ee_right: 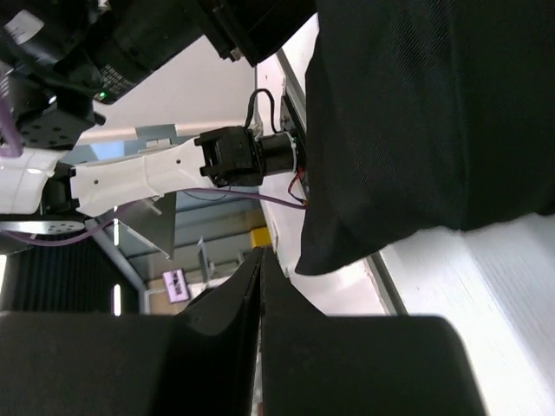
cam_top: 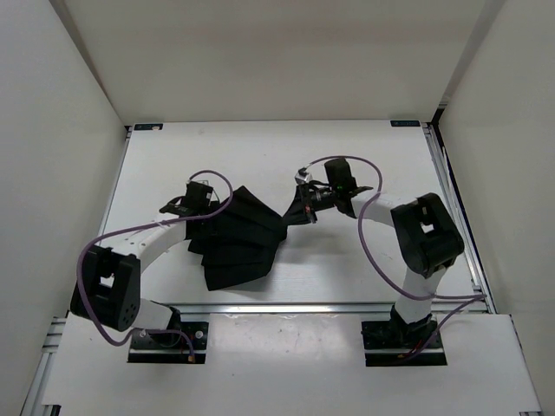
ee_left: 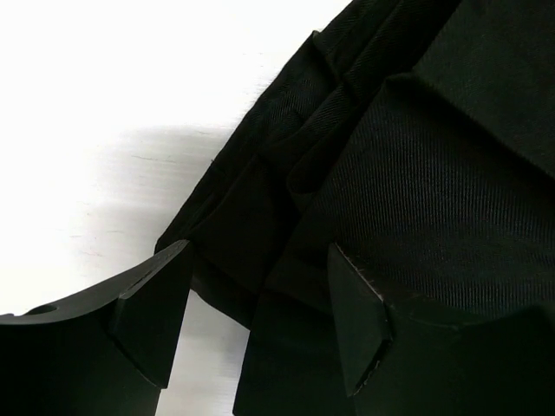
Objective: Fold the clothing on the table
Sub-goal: Fold the skirt
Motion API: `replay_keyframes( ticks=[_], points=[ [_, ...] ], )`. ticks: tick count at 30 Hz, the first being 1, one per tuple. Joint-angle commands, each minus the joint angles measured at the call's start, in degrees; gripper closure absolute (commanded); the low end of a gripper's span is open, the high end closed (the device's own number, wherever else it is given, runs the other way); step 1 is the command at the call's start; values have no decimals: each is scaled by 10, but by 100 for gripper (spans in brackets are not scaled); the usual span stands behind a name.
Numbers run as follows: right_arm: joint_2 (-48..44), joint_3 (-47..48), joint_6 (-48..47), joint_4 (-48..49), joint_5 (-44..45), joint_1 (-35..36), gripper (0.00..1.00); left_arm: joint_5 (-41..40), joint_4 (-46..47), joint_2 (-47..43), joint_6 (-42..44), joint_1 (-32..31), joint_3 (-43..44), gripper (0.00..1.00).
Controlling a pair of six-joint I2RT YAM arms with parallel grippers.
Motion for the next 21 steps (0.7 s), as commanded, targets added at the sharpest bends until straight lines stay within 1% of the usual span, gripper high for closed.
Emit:
replay_keyframes(
  ticks=[1, 3, 5, 7, 8, 12, 16, 17, 19, 21],
  points=[
    [22, 35, 36, 46, -5, 21, 100, -12, 16, -13, 12, 7, -1, 27],
    [44, 53, 35, 26, 11, 28, 100, -4, 18, -10, 15, 19, -10, 27],
    [58, 65, 22, 12, 24, 30, 100, 0, 25, -5, 18, 15, -18, 27],
    [77, 97, -28, -56, 45, 35, 100, 11, 25, 10, 20, 10, -19, 28],
    [88, 111, -43, -75, 55, 35, 100, 17, 26, 14, 14, 4, -21, 28],
    [137, 183, -131, -177, 103, 29, 100, 59, 23, 40, -21, -17, -18, 35],
    [175, 265, -212, -265, 132, 14, 100, 91, 31, 41, -59, -49, -43, 42],
    [181, 278, -224, -271, 137, 14, 100, 95, 33, 35, -74, -54, -49, 43],
    [189, 322, -279, -316, 157, 8, 100, 105, 40, 36, -93, -65, -64, 47],
    [188, 348, -314, -324, 176, 12, 100, 119, 42, 37, -106, -72, -70, 51]
  ],
)
